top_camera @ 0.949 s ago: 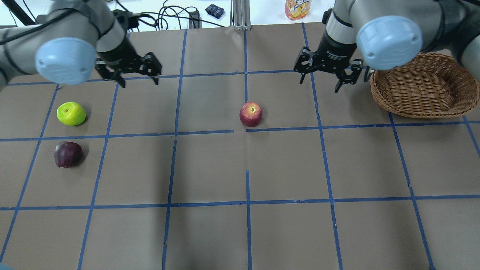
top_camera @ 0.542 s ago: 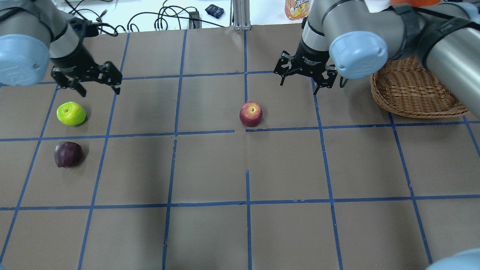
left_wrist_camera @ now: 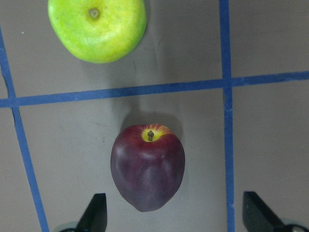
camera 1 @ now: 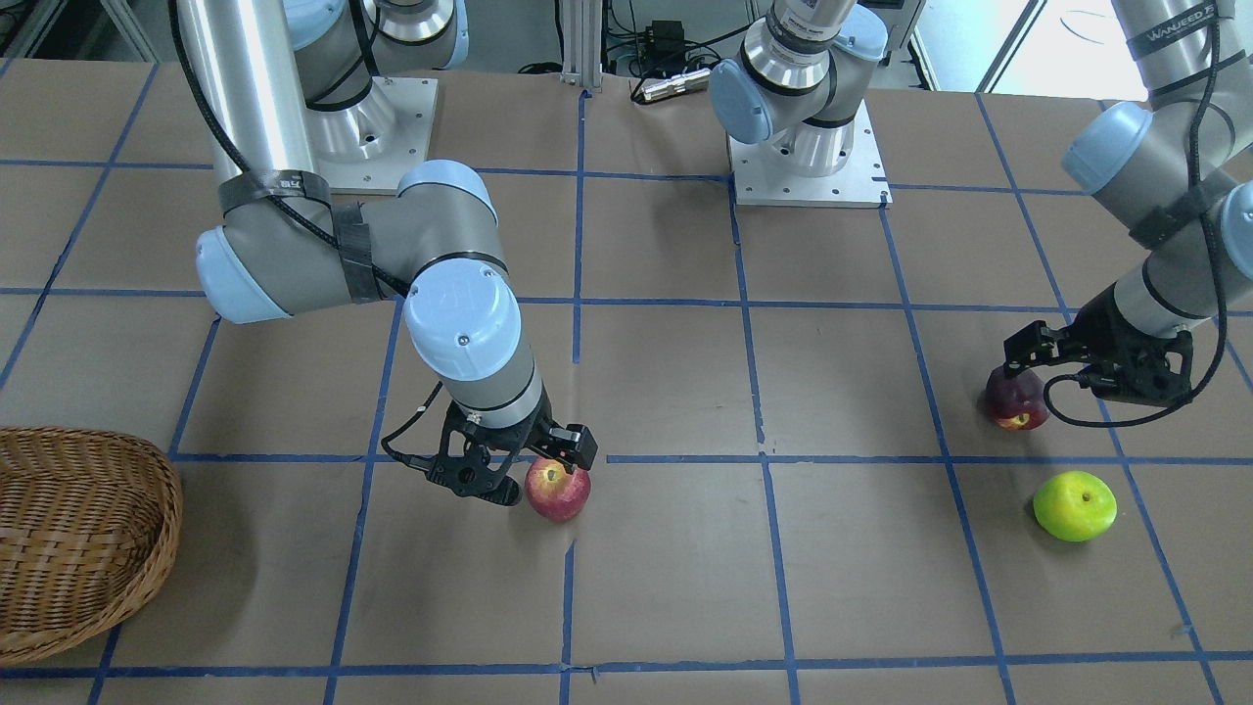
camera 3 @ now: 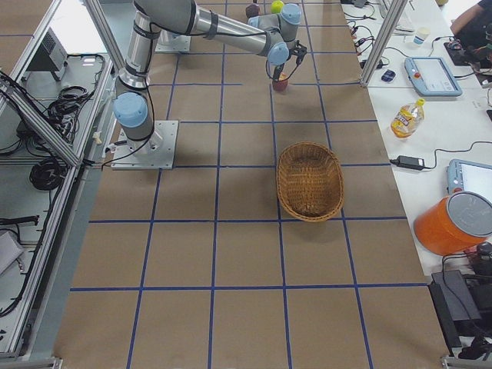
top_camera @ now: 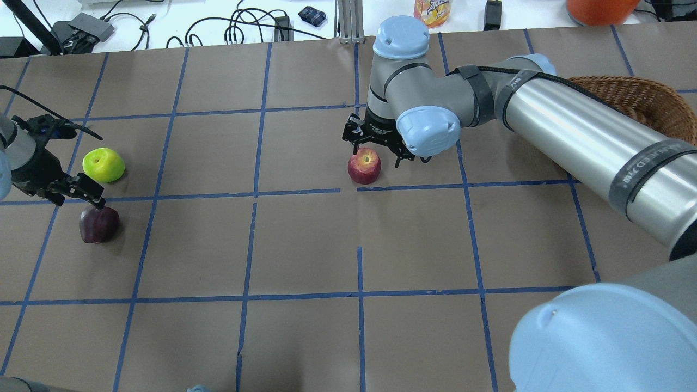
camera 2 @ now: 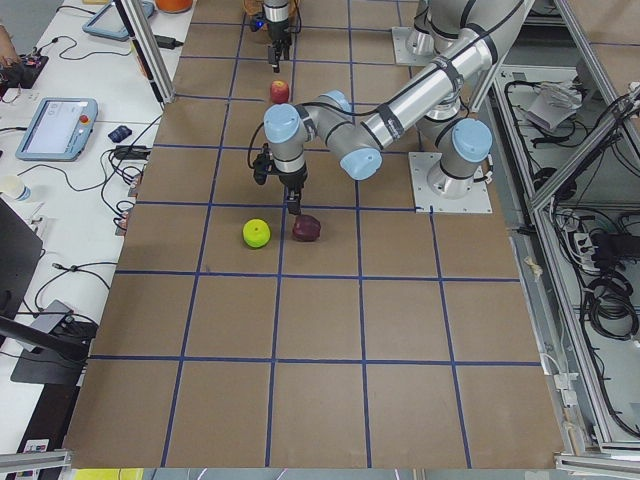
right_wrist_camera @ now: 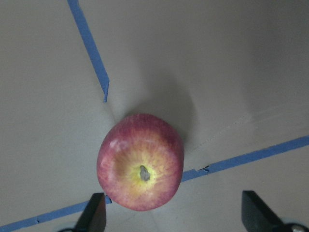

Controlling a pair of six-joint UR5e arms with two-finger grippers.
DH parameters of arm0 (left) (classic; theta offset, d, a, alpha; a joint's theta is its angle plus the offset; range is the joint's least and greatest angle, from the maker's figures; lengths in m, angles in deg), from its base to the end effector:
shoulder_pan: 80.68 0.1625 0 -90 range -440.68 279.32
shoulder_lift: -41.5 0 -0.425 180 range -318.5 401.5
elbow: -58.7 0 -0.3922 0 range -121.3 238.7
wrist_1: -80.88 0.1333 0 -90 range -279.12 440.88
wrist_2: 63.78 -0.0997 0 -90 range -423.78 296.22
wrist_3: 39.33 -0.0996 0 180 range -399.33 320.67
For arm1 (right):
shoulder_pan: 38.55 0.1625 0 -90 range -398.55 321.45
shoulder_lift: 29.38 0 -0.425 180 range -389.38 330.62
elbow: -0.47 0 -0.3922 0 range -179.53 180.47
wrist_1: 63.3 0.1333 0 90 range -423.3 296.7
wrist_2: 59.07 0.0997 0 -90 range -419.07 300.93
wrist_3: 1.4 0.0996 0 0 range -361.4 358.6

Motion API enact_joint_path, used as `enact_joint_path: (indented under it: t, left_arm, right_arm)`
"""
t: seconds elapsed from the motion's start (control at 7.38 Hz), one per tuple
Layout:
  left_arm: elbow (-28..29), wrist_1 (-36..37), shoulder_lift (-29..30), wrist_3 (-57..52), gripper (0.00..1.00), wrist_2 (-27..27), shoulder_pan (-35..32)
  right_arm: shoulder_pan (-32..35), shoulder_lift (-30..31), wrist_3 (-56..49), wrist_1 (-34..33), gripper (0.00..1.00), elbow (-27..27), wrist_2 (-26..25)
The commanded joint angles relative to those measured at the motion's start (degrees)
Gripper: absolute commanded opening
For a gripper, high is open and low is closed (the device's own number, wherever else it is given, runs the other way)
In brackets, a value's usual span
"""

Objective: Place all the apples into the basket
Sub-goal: 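Grasp red-yellow apple with right gripper while left gripper grasps dark red apple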

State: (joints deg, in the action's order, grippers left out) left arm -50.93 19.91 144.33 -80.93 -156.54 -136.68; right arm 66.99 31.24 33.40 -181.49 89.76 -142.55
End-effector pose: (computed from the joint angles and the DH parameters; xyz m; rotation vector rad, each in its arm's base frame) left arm 0.1836 -0.5020 0.2611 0.2102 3.1309 0.1206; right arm 0.3139 -0.5889 0.2449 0.5094 2.9980 0.0852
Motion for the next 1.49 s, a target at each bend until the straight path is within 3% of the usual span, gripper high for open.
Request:
enact_joint_path:
  t: [0.0,0.14,0.81,1.22,1.36]
  left_arm:
    - [-6.0,7.04,1.66,-1.46,1.0,-0.22,0.36]
    - [-5.68,13.0,1.93,-1.73,1.0,-0.75,0.8]
    - [-8.4,13.59,3.69,-0.68,1.0,1.09,2.64]
    - [-5.96,9.84,0.55,4.3,0.0,-0.57,-1.45]
    - [-4.03,4.94,-1.47,9.64,0.0,-0.32,-5.14]
  right_arm:
    - [0.28,-2.26,0.0,-1.25,1.0,-0.07,0.07]
    - [0.37,-3.14,-0.43,-2.3,1.0,-0.08,0.07]
    - [0.37,-4.2,-0.09,-3.63,1.0,-2.54,3.21]
    - [0.46,-6.48,-0.17,-3.54,1.0,-2.1,3.49]
    - [0.46,-6.75,-0.09,-3.54,1.0,-2.1,3.41]
